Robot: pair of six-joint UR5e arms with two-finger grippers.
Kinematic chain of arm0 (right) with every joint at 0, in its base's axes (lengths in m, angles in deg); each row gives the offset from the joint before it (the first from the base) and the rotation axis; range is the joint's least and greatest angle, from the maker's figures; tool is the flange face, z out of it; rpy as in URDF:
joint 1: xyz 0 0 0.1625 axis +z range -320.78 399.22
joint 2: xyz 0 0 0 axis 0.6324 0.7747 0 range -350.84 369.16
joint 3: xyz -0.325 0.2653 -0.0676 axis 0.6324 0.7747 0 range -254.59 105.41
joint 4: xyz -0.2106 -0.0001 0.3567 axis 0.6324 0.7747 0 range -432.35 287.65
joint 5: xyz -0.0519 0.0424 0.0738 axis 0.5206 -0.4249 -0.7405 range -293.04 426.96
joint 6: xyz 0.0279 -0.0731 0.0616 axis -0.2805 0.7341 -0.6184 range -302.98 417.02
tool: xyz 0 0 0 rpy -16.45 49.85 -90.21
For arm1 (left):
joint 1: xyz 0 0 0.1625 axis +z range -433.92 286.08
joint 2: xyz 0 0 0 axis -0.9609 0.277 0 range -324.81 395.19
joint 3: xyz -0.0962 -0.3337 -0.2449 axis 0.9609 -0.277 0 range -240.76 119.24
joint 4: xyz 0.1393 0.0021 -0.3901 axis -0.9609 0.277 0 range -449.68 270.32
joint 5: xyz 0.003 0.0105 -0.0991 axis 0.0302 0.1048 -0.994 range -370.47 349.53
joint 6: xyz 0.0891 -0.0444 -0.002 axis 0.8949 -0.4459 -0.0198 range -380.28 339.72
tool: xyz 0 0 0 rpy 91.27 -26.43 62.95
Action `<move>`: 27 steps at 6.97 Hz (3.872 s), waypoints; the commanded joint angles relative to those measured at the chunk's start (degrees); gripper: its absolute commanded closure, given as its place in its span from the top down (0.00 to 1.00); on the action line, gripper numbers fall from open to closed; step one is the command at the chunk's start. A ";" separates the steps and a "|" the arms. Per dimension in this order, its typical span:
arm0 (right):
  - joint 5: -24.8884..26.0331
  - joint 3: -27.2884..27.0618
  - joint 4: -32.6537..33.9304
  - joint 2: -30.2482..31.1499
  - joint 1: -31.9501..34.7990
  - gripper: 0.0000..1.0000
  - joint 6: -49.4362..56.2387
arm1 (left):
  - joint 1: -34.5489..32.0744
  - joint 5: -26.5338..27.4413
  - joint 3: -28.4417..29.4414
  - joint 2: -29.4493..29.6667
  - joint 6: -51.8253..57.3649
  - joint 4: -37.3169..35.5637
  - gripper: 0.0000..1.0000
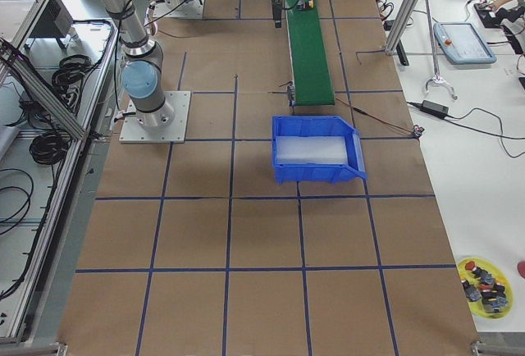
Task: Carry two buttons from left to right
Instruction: 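Move the left gripper back into the bin and grasp the red-capped button, then lift the red button and carry it over the conveyor's near end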
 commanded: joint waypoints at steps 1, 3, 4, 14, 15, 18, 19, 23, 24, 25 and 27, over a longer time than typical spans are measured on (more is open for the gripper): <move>0.00 -0.04 0.00 -0.04 -0.09 1.00 0.00 | -0.95 -0.09 -5.05 1.82 -0.63 -9.51 0.99; -0.17 0.05 0.09 -0.04 -0.01 1.00 0.00 | -0.95 -0.18 -6.99 4.80 -0.63 -14.37 0.99; -0.09 0.05 0.09 -0.04 -0.09 1.00 0.00 | -1.04 -0.10 -8.39 5.60 -0.63 -16.21 0.99; -0.17 0.40 0.09 0.67 0.26 1.00 0.09 | 0.01 0.61 -20.10 5.52 -1.59 -29.85 0.14; -0.17 0.40 0.09 0.67 0.17 1.00 0.09 | 0.62 0.52 -19.49 5.17 -2.46 -29.59 0.09; -0.17 0.40 0.09 0.67 0.08 1.00 0.09 | 0.81 0.70 -12.14 0.71 -2.74 -15.35 0.09; -0.09 0.40 0.09 0.67 0.00 1.00 0.09 | 0.81 0.78 -8.18 -0.79 -2.82 -7.26 0.09; -0.08 0.40 0.09 0.67 -0.01 1.00 0.09 | 0.28 0.96 1.44 -1.51 -5.35 6.27 0.09; -0.08 0.23 0.09 0.58 -0.09 1.00 0.09 | -0.85 0.79 1.35 -1.34 -9.72 6.18 0.09; -0.26 0.31 0.09 0.58 -0.01 1.00 0.09 | -3.73 0.52 1.26 -1.42 -13.42 6.18 0.09; 0.09 0.14 0.09 0.58 -0.09 1.00 0.18 | -10.24 0.78 0.13 -2.82 -22.29 6.36 0.09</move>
